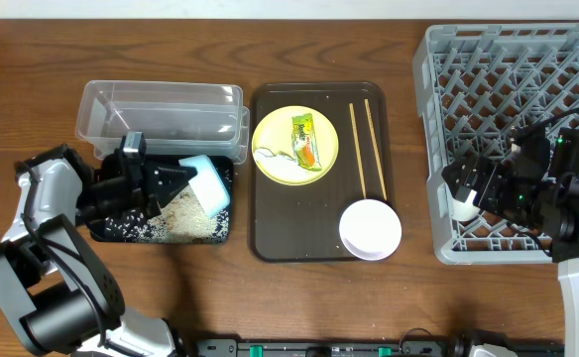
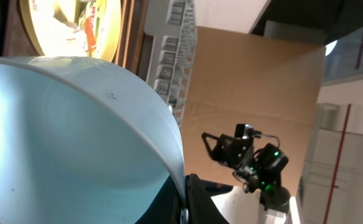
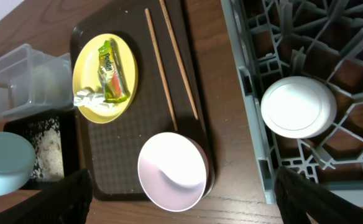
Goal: Sort waste into correct bins and load items into the dishwasher rack
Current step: 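Tip the blue bowl over the black tray to dump the rice, then set the empty blue bowl back on the brown tray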
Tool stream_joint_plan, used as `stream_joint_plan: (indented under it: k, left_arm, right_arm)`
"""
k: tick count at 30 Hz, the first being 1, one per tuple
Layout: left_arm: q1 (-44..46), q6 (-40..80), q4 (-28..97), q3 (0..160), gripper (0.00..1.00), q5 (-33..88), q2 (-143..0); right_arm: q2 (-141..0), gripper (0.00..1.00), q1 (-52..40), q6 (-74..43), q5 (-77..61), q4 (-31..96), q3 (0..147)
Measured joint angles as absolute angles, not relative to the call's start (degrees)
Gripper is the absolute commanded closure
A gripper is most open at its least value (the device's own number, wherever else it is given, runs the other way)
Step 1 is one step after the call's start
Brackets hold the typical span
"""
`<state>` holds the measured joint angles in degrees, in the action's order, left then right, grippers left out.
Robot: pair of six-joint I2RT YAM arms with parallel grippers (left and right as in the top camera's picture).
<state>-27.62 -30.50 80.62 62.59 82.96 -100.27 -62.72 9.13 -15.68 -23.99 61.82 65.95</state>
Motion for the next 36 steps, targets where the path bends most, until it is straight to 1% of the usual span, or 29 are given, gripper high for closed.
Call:
stream_joint_plan:
  k: [5, 8, 12, 14, 20, 23, 26, 29, 31, 34, 36]
  left_arm:
    - [-26.4, -30.4, 82.3, 62.7, 0.94, 79.2, -97.6]
    - [-22.4, -28.2, 80.0, 62.8, 0.94, 75.3, -93.5]
    - [-11.6, -15.0, 68.1, 63.2, 0.94, 64.5, -87.8]
    - [-3.8, -6.2, 62.8, 63.4, 0.94, 57.2, -85.7]
    - [18.5, 13.8, 53.5, 63.5, 0.94, 35.0, -84.5]
    - [27.6, 21.1, 50.0, 63.5, 0.94, 24.9, -85.6]
    - [33.7, 25.8, 46.7, 63.5, 0.93, 17.4, -87.9]
    - [37.9, 28.4, 43.7, 63.5, 0.84, 12.4, -90.9]
    - [39.6, 29.2, 42.9, 63.5, 0.68, 10.8, -92.3]
    - [41.1, 30.2, 43.0, 63.5, 0.39, 9.1, -93.0]
    - [41.2, 29.8, 43.2, 63.7, 0.34, 8.1, -93.0]
  right_arm:
    - [-62.7, 0.09, 9.1, -15.7, -24.0, 61.6, 66.0]
    - [-62.7, 0.09, 9.1, -15.7, -24.0, 61.6, 66.0]
    - [-62.7, 0.09, 9.1, -15.7, -24.0, 60.6, 66.0]
    - [-62.7, 0.08, 9.1, -15.7, -24.0, 60.3, 66.0]
    - [-62.7, 0.09, 9.1, -15.7, -24.0, 60.3, 66.0]
    - [-62.7, 0.09, 9.1, -15.7, -24.0, 60.3, 66.0]
    - [-62.7, 0.09, 9.1, -15.7, -24.0, 60.3, 66.0]
    - [-62.7, 0.09, 9.1, -15.7, -24.0, 60.3, 66.0]
    - [-62.7, 0.08, 9.1, -15.7, -24.0, 60.3, 66.0]
    - [-62.7, 0.08, 9.1, -15.7, -24.0, 60.4, 66.0]
    - [-62.7, 0.08, 9.1, -15.7, -24.0, 60.4, 66.0]
